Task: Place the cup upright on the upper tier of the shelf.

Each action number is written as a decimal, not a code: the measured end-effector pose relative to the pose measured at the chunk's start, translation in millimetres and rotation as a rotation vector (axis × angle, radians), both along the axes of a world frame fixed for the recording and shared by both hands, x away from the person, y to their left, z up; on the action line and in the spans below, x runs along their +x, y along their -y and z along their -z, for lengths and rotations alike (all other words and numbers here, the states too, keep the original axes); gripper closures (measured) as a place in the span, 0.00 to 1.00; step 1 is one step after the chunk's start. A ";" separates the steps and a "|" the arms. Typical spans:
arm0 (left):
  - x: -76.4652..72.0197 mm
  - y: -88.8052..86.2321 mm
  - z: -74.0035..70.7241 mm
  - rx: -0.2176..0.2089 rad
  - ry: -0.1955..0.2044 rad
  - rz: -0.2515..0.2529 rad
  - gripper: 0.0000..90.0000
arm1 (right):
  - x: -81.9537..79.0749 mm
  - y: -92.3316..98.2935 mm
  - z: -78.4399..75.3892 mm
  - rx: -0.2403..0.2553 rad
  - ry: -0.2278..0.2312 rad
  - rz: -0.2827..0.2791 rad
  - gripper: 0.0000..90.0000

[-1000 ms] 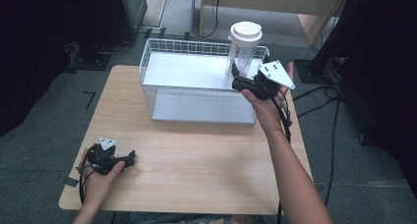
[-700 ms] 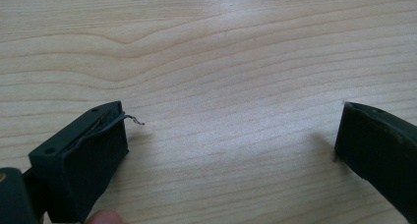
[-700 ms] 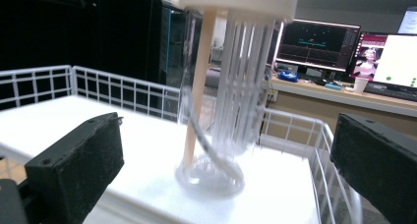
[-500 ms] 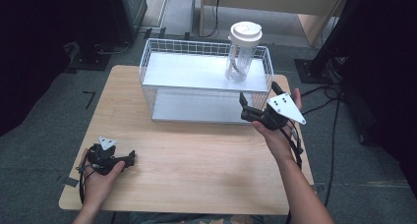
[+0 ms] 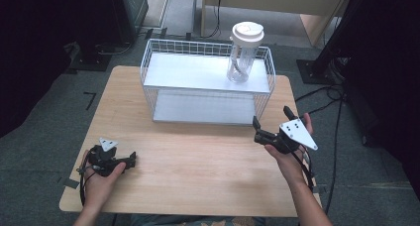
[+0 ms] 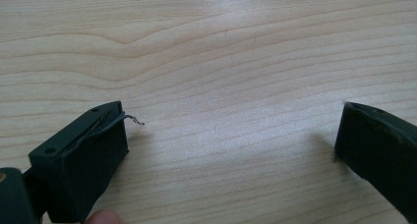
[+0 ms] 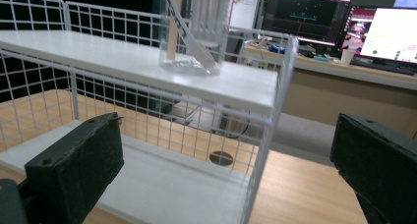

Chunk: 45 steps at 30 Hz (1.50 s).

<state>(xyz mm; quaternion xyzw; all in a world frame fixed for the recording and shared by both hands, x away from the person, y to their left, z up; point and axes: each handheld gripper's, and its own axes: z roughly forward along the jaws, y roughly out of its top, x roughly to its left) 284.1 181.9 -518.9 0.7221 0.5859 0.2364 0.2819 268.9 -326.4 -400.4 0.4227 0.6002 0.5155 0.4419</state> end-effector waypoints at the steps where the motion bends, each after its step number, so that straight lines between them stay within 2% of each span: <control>1: 0.0 -0.1 0.0 0.001 0.000 0.001 0.00 | -1.7 2.2 2.9 0.002 -0.009 0.006 0.00; 19: 0.0 0.0 0.0 0.000 0.000 0.000 0.00 | -21.9 36.9 52.8 0.005 -0.113 0.078 0.00; 26: 0.0 0.0 0.0 0.000 0.000 0.000 0.00 | -29.3 46.1 70.6 -0.032 -0.164 0.094 0.00; 32: 0.0 0.0 0.0 0.000 0.000 0.000 0.00 | -39.9 60.6 85.7 -0.042 -0.217 0.118 0.00; 37: 0.0 0.0 0.0 0.000 0.000 0.000 0.00 | -48.7 71.8 103.1 -0.050 -0.296 0.135 0.00; 40: 0.2 0.2 -0.1 0.001 -0.001 -0.002 0.00 | -51.5 78.5 109.1 -0.045 -0.363 0.154 0.00; 42: 0.2 0.2 -0.1 0.001 -0.001 -0.002 0.00 | -50.7 83.0 112.5 -0.035 -0.431 0.149 0.00; 45: 0.2 0.2 -0.1 0.001 -0.002 -0.002 0.00 | -46.9 87.8 119.0 -0.032 -0.544 0.176 0.00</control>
